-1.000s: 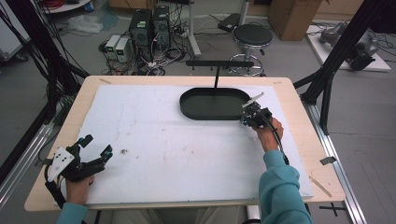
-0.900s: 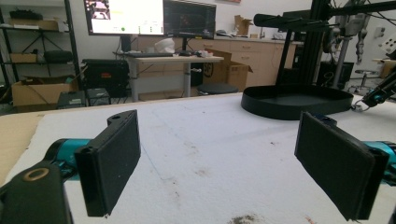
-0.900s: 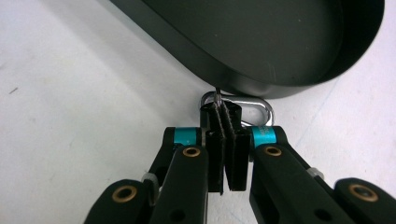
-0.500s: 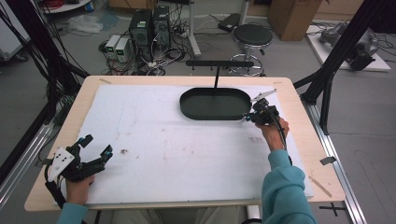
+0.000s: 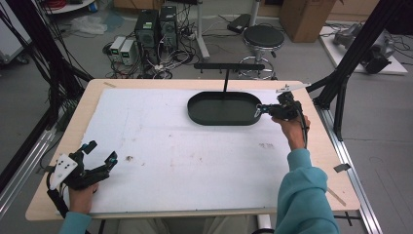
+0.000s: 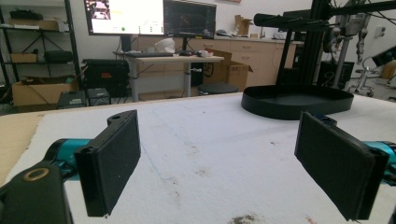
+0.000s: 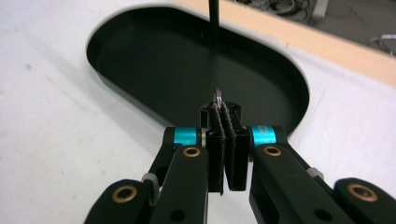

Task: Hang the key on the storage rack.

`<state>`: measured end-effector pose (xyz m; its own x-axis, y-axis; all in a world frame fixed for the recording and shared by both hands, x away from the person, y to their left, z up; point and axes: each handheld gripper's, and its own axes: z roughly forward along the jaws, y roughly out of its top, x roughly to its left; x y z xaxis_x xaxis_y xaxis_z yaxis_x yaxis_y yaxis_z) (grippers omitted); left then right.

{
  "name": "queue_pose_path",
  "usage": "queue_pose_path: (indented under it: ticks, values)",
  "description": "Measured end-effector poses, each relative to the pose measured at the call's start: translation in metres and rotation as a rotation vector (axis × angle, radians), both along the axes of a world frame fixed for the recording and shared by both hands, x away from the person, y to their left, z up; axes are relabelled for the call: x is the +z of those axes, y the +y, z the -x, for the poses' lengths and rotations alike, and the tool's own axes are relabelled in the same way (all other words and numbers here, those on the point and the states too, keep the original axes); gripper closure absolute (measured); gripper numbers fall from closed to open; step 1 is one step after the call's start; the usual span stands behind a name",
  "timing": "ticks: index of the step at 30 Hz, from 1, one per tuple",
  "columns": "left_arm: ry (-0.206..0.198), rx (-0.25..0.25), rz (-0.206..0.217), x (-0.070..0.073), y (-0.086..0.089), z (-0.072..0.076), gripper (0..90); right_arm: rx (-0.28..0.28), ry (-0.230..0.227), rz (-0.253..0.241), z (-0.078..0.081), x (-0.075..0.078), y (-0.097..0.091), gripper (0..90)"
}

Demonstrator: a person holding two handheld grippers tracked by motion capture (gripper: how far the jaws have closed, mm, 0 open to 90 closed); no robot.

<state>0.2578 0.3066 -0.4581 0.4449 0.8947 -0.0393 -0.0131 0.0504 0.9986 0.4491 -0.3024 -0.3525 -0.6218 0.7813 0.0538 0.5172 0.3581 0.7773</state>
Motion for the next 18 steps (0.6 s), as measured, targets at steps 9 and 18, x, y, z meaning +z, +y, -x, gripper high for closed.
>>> queue_pose_path:
  ticks: [9,18]
  values:
    - [0.0,0.0,0.001,0.0,0.0,0.0,14.8,0.022,-0.036,-0.044,-0.018,0.033,0.001,89.2]
    - [0.003,0.002,0.006,0.0,0.0,0.0,14.7,0.041,-0.056,-0.051,-0.038,0.059,0.004,89.2]
